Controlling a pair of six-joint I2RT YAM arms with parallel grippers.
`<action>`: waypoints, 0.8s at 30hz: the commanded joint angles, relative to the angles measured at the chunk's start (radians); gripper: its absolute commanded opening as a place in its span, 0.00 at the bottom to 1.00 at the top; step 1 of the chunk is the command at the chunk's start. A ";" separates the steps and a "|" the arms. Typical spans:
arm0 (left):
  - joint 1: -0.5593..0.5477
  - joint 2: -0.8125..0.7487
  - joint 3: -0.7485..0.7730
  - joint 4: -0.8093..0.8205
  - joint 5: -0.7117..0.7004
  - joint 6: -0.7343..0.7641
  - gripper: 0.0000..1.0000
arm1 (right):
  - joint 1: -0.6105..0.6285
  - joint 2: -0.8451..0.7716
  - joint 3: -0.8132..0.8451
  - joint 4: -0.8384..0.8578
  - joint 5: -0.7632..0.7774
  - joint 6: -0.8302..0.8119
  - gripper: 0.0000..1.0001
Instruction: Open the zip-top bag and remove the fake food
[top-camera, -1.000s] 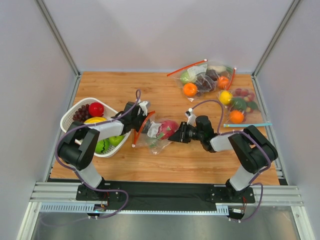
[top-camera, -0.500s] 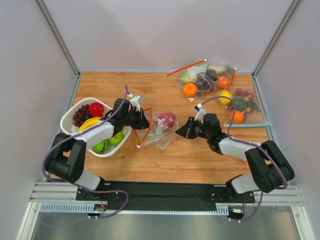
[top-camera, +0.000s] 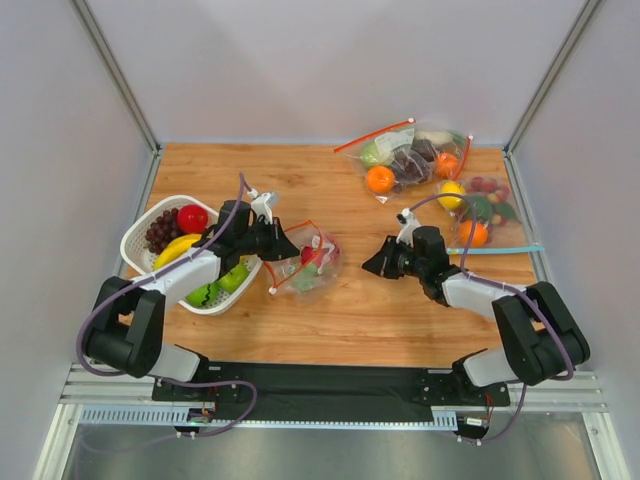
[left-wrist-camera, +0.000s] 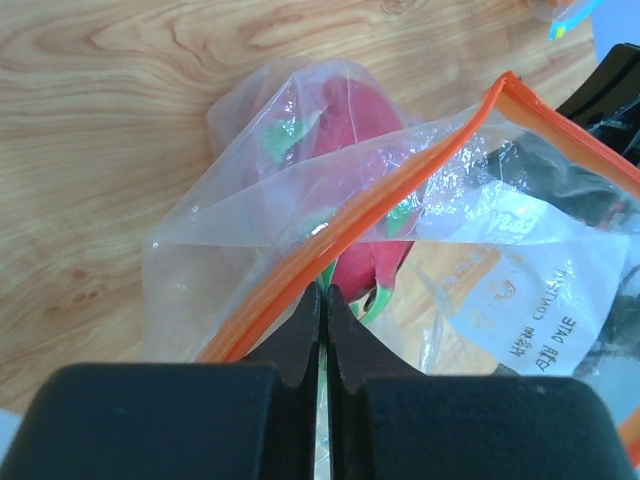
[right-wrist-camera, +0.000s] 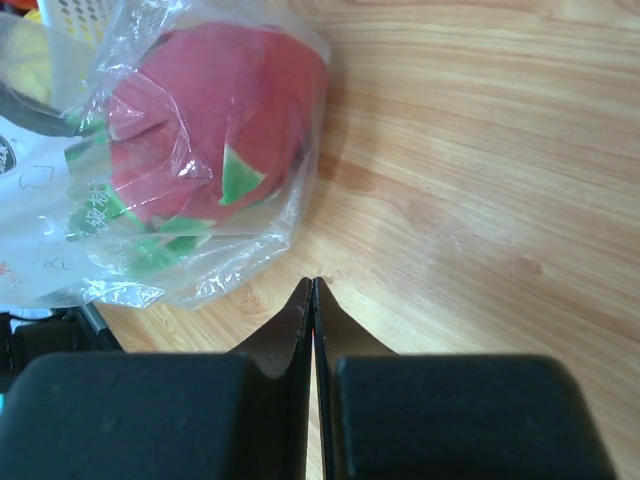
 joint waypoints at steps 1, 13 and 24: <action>0.001 0.026 -0.020 0.130 0.059 -0.059 0.00 | 0.001 0.045 0.020 0.124 -0.116 0.025 0.00; -0.076 0.127 0.021 -0.026 -0.216 -0.005 0.00 | 0.144 0.194 0.040 0.270 -0.147 0.130 0.57; -0.106 0.116 0.009 -0.022 -0.179 -0.025 0.00 | 0.144 0.315 0.052 0.470 -0.188 0.182 0.48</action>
